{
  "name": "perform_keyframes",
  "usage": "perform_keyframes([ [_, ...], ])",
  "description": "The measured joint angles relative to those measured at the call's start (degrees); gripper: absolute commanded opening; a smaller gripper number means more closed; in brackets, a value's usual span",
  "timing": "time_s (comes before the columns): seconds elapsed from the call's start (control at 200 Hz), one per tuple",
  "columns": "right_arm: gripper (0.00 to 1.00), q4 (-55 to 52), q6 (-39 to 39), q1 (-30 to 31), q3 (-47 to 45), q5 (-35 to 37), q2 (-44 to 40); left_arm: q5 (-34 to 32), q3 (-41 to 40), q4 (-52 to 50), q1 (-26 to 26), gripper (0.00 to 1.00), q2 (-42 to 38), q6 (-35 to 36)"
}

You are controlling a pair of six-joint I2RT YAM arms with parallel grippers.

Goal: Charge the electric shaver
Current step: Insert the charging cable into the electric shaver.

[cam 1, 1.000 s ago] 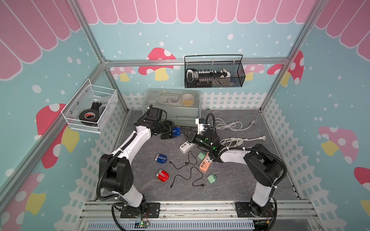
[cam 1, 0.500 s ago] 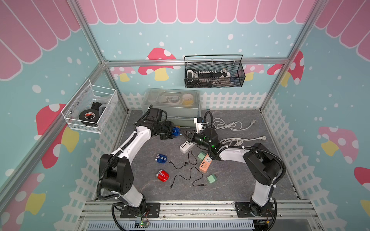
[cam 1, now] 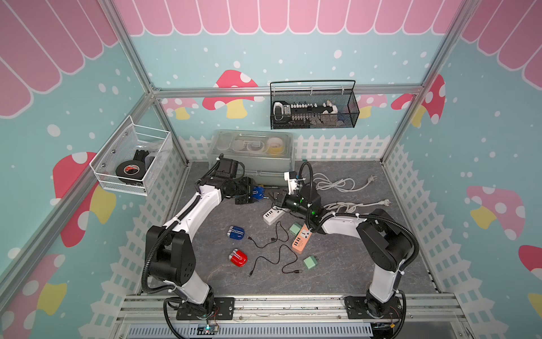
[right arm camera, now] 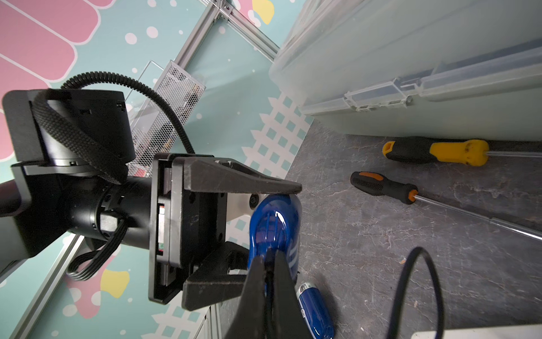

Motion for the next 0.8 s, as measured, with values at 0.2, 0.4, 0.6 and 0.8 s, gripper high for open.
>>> perform_keyframes([
  [0.2, 0.0, -0.39, -0.28, -0.11, 0.24, -0.63, 0.04, -0.07, 0.02, 0.0, -0.13, 0.0, 0.0, 0.02],
  [0.4, 0.0, -1.44, -0.48, -0.55, 1.51, -1.6, 0.15, -0.11, 0.94, 0.04, -0.13, 0.0, 0.07, 0.52],
  [0.6, 0.0, -4.68, -1.46, -0.76, 3.3, -2.29, 0.26, -0.83, 1.25, -0.02, -0.13, 0.0, 0.07, 0.98],
  [0.8, 0.0, -5.84, -2.21, -0.92, 4.37, -2.62, 1.53, -2.54, 1.25, -0.55, -0.13, 0.0, 0.07, 1.11],
])
